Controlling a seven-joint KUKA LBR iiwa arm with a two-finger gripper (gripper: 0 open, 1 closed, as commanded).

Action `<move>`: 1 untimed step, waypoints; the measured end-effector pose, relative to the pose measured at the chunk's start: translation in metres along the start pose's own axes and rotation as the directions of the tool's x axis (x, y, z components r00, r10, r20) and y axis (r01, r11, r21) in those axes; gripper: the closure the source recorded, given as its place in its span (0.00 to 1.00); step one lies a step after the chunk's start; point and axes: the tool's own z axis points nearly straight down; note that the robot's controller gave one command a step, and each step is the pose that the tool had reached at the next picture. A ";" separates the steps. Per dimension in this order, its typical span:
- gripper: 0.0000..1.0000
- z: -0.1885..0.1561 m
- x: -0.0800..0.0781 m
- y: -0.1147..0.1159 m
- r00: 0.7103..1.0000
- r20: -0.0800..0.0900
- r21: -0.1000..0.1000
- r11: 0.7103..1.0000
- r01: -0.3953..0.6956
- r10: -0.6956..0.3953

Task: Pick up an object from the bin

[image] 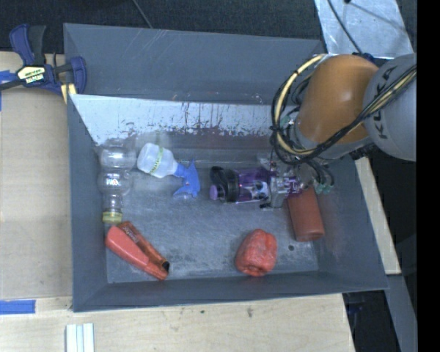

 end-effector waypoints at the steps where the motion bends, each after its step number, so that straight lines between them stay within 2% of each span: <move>1: 1.00 -0.021 -0.001 0.000 1.000 0.007 0.001 1.000 0.000 0.000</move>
Offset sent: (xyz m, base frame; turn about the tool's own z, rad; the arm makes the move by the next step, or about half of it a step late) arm -0.0001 0.0000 0.0336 0.0000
